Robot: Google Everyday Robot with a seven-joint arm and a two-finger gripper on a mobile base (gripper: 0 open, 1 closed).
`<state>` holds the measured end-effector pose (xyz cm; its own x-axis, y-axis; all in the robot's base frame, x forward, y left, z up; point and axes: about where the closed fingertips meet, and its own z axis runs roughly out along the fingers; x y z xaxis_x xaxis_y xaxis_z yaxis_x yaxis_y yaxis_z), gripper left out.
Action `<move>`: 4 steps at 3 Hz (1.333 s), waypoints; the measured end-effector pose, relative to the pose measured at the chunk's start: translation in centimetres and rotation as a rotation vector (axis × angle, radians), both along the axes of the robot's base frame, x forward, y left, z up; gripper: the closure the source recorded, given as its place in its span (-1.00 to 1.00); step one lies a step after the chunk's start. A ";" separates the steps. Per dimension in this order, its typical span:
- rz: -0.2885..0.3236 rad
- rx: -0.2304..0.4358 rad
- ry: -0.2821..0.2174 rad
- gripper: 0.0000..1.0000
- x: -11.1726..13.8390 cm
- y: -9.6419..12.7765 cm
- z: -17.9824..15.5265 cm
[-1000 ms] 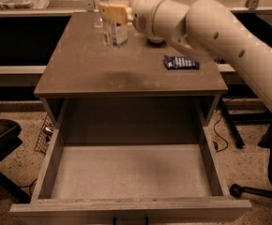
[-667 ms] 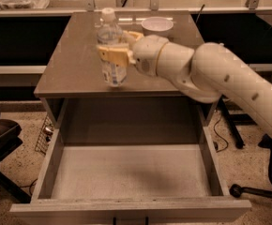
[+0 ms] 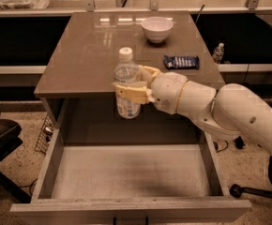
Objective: Place blue plastic bottle into top drawer
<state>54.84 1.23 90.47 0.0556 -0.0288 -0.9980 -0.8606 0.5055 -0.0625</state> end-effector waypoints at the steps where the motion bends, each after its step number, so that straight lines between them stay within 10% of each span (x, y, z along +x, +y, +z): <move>1: 0.016 -0.002 0.002 1.00 0.1 0.8 -0.4; 2: 0.065 0.020 -0.012 1.00 0.0 1.7 -0.7; 4: 0.436 0.164 0.028 1.00 -3.4 5.1 -6.9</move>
Offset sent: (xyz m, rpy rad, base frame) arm 0.0023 0.0139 -0.0126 0.0353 -0.0125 0.0794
